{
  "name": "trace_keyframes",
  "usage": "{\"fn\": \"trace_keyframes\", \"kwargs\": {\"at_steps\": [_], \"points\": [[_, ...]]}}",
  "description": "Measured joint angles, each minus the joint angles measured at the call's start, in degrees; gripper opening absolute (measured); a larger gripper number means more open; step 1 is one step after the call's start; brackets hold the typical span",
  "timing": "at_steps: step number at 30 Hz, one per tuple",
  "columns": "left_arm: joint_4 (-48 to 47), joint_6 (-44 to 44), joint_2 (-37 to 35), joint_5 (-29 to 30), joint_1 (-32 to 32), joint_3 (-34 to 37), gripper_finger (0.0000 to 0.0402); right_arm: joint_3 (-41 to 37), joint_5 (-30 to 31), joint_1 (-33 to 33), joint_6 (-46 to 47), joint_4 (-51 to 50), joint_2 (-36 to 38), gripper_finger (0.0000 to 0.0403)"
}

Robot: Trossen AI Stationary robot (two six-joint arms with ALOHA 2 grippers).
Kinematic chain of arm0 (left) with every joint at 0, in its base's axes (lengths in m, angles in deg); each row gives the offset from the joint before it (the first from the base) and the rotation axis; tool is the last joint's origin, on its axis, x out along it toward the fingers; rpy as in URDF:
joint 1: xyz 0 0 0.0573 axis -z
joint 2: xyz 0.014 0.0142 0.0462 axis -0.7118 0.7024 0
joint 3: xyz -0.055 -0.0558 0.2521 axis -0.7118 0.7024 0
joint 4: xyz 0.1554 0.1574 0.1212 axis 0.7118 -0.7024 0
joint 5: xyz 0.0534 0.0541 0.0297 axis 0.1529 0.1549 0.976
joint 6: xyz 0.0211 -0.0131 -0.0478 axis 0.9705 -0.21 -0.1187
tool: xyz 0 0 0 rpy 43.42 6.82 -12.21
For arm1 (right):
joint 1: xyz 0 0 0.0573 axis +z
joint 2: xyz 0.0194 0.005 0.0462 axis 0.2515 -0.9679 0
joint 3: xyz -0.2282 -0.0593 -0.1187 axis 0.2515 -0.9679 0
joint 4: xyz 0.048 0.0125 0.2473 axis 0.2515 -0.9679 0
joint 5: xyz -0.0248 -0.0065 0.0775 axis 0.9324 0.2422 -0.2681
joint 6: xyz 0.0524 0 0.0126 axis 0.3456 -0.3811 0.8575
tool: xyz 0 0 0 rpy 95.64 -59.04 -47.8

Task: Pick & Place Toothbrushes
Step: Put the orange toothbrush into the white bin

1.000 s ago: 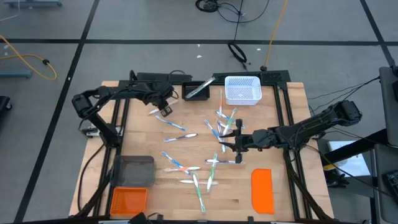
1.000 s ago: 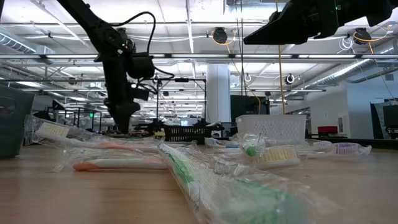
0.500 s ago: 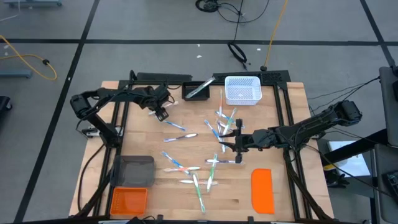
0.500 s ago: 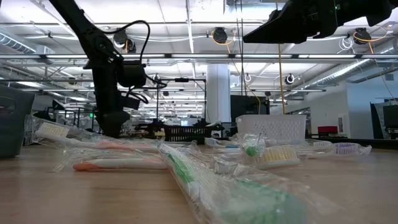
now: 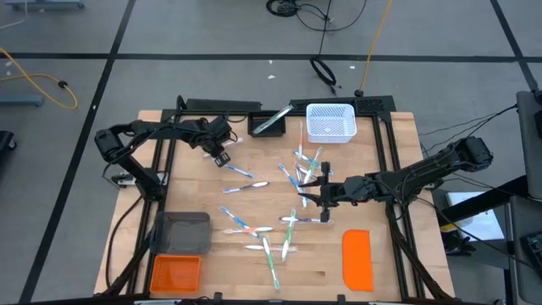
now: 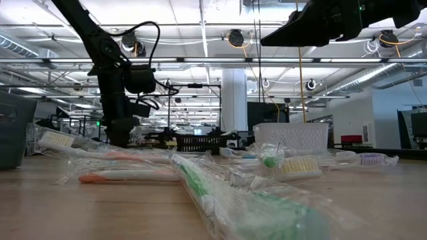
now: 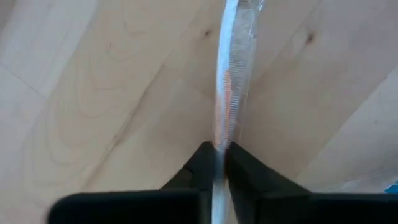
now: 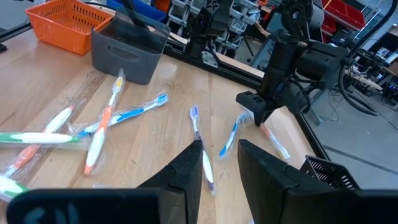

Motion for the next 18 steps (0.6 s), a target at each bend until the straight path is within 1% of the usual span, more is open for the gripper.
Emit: {"fn": "trace_keyframes", "kwargs": {"at_steps": [4, 7, 10, 15, 18], "points": [[-0.02, -1.32, 0.04, 0.07, 0.0, 0.02, 0.0019, 0.0, 0.01, 0.0, 0.0, 0.01, 0.0, 0.0096], [-0.08, -1.78, -0.19, 0.3, 0.26, 0.06, 0.0009, 0.0, 0.04, 0.0, 0.0, -0.01, 0.0, 0.0096], [-0.17, -2.18, -1.44, 0.04, 0.39, 0.13, 0.0008, 0.0, 0.04, 0.0, 0.0, -0.01, 0.0, 0.0096], [-2.31, -2.54, -6.2, -3.37, 1.35, 0.51, 0.0006, 0.0, 0.06, -0.04, 0.0, -0.01, 0.0, 0.0096], [-3.09, -2.95, -10.16, -3.22, 2.56, 0.35, 0.0005, 0.0, 0.1, -0.04, 0.0, -0.02, 0.0, 0.0096]]}}
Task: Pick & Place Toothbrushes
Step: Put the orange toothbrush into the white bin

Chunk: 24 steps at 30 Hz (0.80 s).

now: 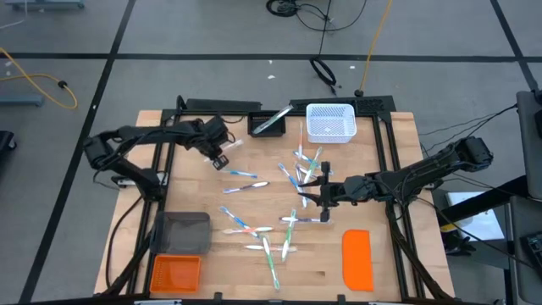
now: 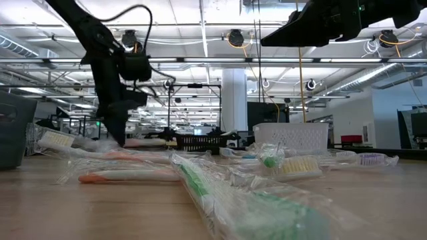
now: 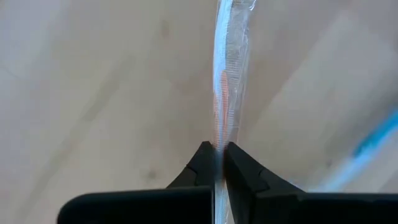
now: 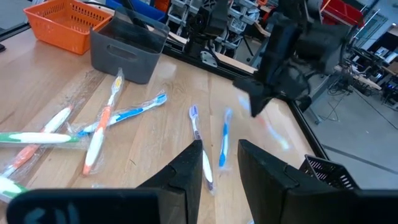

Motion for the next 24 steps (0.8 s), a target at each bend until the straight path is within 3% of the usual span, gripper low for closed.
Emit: {"fn": "trace_keyframes", "kwargs": {"at_steps": [9, 17, 24], "points": [[0.06, -2.27, -12.69, -3.66, 7.05, -0.04, 0.0004, 0.0, 0.01, -0.02, 0.24, 0.01, 0.0, 0.0096], [13.08, -3.21, -18.0, -7.24, 17.34, -0.14, 0.0004, 0.0, 0.0, -0.02, 0.7, 0.05, 0.0, 0.0096], [24.92, -1.76, -17.55, -5.18, 25.35, -0.2, 0.0004, 0.0, -0.09, -0.02, 2.84, 0.53, 0.0, 0.0096]]}}
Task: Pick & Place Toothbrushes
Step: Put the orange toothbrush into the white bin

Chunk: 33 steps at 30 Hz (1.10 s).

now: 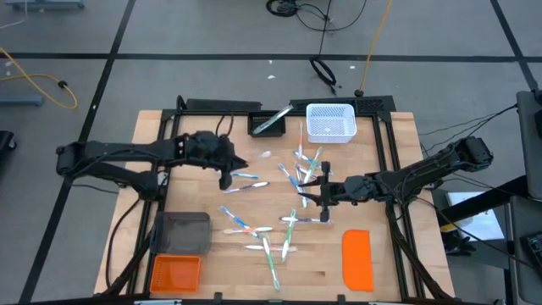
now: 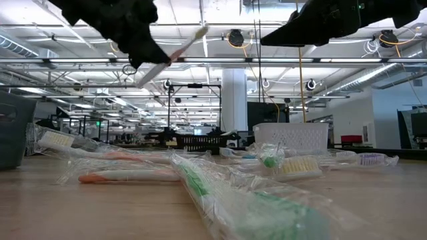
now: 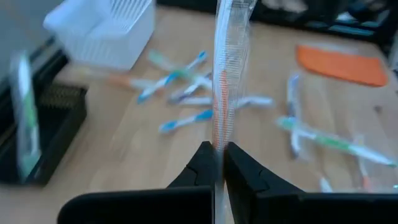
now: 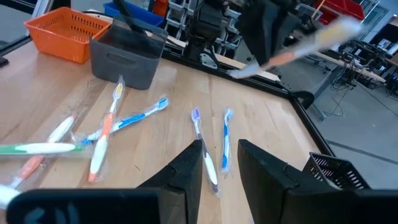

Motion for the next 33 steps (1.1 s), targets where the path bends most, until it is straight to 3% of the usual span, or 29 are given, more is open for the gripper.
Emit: {"fn": "trace_keyframes", "kwargs": {"at_steps": [5, 20, 28, 33], "points": [[8.25, 0.17, 1.72, 3.24, 4.36, -0.12, 0.0012, 0.0, -0.04, 0.0, 1.5, 2.29, 0.0, 0.0096], [34.9, 5.55, 16.33, 3.74, 11.0, -0.07, 0.0007, 0.0, -0.3, -1.97, 3.28, 7.09, 0.0, 0.0096], [48.42, 6.92, 23.7, 3.74, 11.89, -0.07, 0.0005, 0.0, -7.65, -4.91, 6.71, 12.8, -1.75, 0.011], [49.19, 7.59, 26.3, 6.46, 11.86, -1.12, 0.0012, 0.0, -9.0, -6.21, 7.6, 16.17, -4.6, 0.0129]]}}
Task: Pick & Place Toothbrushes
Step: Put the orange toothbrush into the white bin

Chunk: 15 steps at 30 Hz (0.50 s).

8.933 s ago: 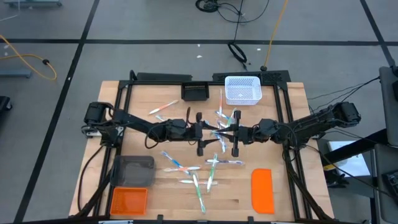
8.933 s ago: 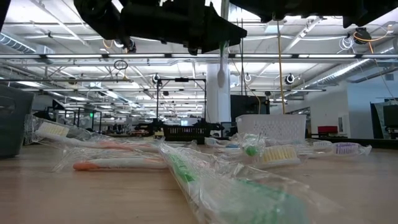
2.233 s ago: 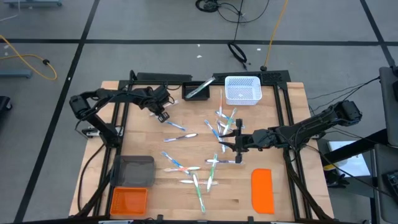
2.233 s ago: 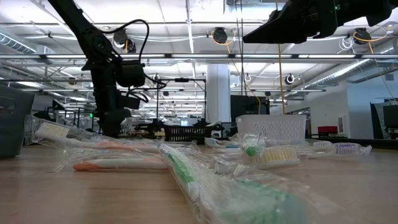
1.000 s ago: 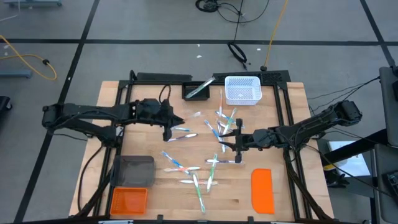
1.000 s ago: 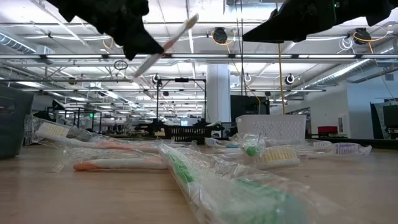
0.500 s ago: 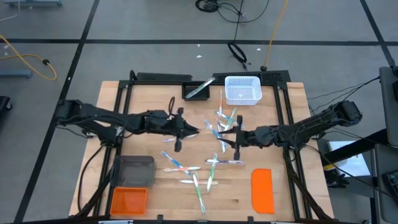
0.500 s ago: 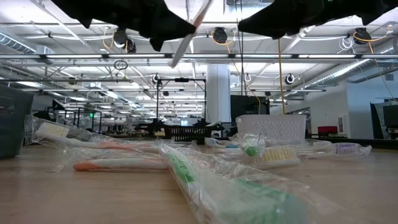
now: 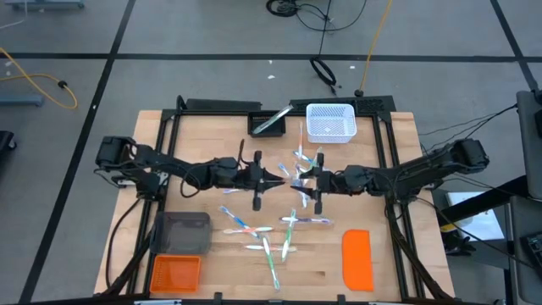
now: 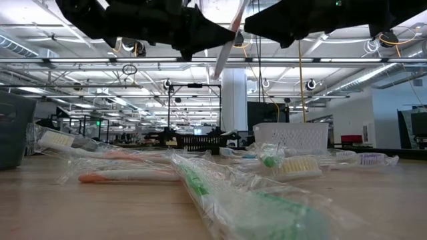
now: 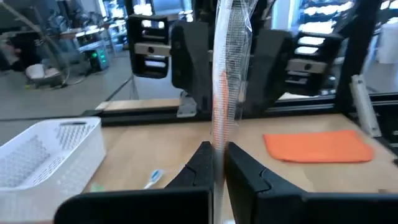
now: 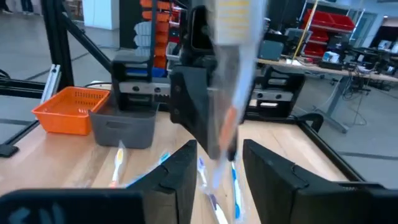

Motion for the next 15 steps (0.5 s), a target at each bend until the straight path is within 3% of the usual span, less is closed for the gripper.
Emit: {"fn": "trace_keyframes", "kwargs": {"at_steps": [15], "points": [[0.71, 2.5, 1.57, 0.07, 1.91, -1.59, 0.0011, 0.0, -1.49, -1.29, -0.01, 5.79, -2.57, 0.0151]]}}
